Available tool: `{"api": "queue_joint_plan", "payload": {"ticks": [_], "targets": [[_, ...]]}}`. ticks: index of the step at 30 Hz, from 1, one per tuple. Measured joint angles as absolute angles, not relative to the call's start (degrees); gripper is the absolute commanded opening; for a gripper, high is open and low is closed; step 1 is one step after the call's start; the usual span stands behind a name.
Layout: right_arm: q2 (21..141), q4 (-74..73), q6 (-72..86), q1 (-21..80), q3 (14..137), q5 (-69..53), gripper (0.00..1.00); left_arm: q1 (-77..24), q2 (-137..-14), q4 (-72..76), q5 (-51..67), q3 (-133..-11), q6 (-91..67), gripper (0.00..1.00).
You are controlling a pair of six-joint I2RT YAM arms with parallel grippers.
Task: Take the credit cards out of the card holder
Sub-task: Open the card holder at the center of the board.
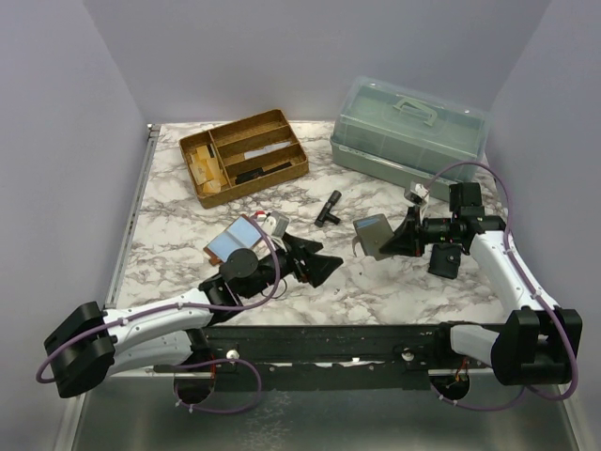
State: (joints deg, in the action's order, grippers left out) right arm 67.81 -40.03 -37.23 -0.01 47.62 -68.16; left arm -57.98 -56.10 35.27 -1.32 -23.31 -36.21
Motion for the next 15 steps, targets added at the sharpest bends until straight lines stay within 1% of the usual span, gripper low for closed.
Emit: {"api": "queue_joint_plan", "payload": {"ticks": [7, 15], "targets": [[67.8, -41.8, -39.4, 0.0, 47.6, -69.6, 0.0, -57.8, -59.5, 42.7, 3.9, -23.2, -32.6, 0.97], [68.2, -43.3, -41.3, 0.0, 47.7, -70.3, 0.0, -57.7, -59.6, 48.3, 4.7, -19.8, -29.3, 0.97]]}}
